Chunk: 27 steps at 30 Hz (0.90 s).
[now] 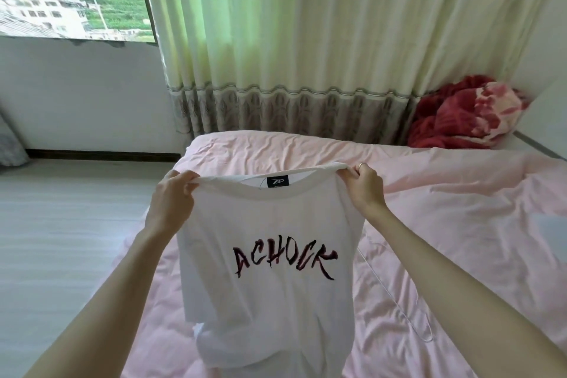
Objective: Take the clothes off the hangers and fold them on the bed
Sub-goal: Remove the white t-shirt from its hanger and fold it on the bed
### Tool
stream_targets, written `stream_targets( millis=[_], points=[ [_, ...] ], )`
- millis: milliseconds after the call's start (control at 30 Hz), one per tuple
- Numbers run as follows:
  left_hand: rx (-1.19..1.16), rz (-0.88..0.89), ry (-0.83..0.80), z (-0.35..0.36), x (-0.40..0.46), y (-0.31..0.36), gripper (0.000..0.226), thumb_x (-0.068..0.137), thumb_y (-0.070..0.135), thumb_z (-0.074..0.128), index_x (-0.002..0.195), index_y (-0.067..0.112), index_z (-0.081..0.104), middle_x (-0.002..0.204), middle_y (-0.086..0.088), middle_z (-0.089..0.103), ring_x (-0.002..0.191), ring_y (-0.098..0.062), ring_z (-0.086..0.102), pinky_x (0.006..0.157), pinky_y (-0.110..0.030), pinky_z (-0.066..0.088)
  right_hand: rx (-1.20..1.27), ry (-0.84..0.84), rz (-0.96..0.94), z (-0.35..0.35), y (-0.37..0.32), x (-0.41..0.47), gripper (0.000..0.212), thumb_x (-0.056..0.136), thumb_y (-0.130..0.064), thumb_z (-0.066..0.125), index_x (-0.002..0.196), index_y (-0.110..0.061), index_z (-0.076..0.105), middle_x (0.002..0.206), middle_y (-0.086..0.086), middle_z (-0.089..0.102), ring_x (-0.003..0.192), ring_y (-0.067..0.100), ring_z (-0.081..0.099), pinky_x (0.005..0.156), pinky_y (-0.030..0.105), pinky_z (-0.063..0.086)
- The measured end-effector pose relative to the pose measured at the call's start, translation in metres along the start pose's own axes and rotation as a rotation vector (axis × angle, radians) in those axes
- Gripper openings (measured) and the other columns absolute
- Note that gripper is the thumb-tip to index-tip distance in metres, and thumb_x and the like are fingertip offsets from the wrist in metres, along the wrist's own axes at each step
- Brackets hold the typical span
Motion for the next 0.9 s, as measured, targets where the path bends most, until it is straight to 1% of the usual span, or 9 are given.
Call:
stream_targets(
  millis=[200,267,400,467,500,600,667,733,900],
  points=[
    [-0.167,-0.302,0.092,0.0,0.01,-0.01,0.027,0.098,0.018,0.043,0.099,-0.001,0.062,0.102,-0.027,0.063,0.099,-0.042,0.053,0.08,-0.041,0.039,-0.447,0.029,-0.412,-0.014,-0.03,0.005,0.065,0.076,-0.074,0.026,0.077,-0.011,0.038,0.077,0.007,0.052,0.071,0.025,0.047,0.062,0.03,0.029],
    [-0.214,-0.349,0.088,0.001,0.013,-0.013,0.027,0.098,0.021,0.041,0.092,0.001,0.057,0.098,-0.028,0.06,0.097,-0.042,0.052,0.074,-0.041,0.037,-0.524,-0.078,-0.456,-0.013,-0.028,0.007,0.062,0.08,-0.071,0.044,0.078,-0.01,0.041,0.087,0.012,0.058,0.083,0.029,0.054,0.068,0.03,0.032],
    [-0.117,-0.137,0.035,-0.001,0.009,-0.01,0.023,0.099,0.02,0.041,0.088,0.002,0.05,0.087,-0.023,0.059,0.079,-0.034,0.048,0.067,-0.035,0.031,-0.819,-0.291,-0.53,-0.005,-0.002,0.007,0.064,0.076,-0.062,0.061,0.094,-0.001,0.057,0.105,0.01,0.059,0.101,0.028,0.052,0.087,0.033,0.036],
    [-0.004,0.015,-0.017,-0.002,0.004,-0.01,0.023,0.097,0.023,0.047,0.089,0.002,0.051,0.085,-0.02,0.059,0.077,-0.035,0.051,0.065,-0.035,0.033,-0.88,-0.282,-0.486,-0.009,0.009,0.013,0.046,0.084,-0.047,0.063,0.089,-0.001,0.059,0.105,0.011,0.057,0.103,0.029,0.052,0.082,0.032,0.035],
    [0.03,0.06,-0.046,-0.002,0.001,-0.01,0.024,0.095,0.027,0.051,0.091,0.003,0.052,0.085,-0.017,0.059,0.077,-0.035,0.053,0.064,-0.035,0.035,-0.846,-0.256,-0.439,-0.013,0.012,0.015,0.035,0.087,-0.035,0.063,0.075,-0.003,0.055,0.095,0.012,0.055,0.099,0.03,0.052,0.075,0.032,0.033],
    [0.087,0.086,-0.172,0.004,-0.001,-0.009,0.033,0.085,0.035,0.066,0.098,0.008,0.053,0.087,-0.004,0.055,0.079,-0.026,0.05,0.066,-0.033,0.035,-0.654,-0.16,-0.285,-0.019,0.018,0.023,0.045,0.087,-0.015,0.057,0.052,-0.011,0.03,0.066,0.003,0.036,0.076,0.028,0.046,0.062,0.029,0.025],
    [0.131,0.085,-0.269,0.009,0.001,-0.014,0.037,0.078,0.031,0.074,0.102,0.01,0.055,0.091,-0.001,0.054,0.084,-0.025,0.05,0.069,-0.032,0.034,-0.487,-0.112,-0.198,-0.021,0.022,0.027,0.048,0.088,-0.016,0.058,0.051,-0.011,0.029,0.059,0.0,0.034,0.069,0.025,0.039,0.055,0.033,0.022],
    [0.214,0.129,-0.301,0.015,0.003,-0.021,0.03,0.079,0.019,0.074,0.098,0.002,0.06,0.092,-0.011,0.058,0.088,-0.033,0.056,0.069,-0.031,0.031,-0.337,-0.095,-0.08,-0.021,0.026,0.027,0.044,0.09,-0.017,0.056,0.054,-0.012,0.031,0.057,0.001,0.037,0.063,0.022,0.036,0.049,0.03,0.024],
    [0.106,-0.058,-0.183,0.013,0.001,-0.023,0.009,0.083,-0.001,0.063,0.088,-0.005,0.068,0.084,-0.018,0.051,0.077,-0.032,0.05,0.065,-0.028,0.026,-0.024,-0.139,0.099,-0.017,0.031,0.021,0.039,0.093,-0.025,0.053,0.06,-0.013,0.035,0.062,0.0,0.04,0.061,0.016,0.036,0.051,0.028,0.026]
  ],
)
Point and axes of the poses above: each hand's wrist, its own x-axis towards the middle knuckle, its own z-axis out of the palm, y = z × x, the point moved 3 cm from there along x, towards the middle knuckle
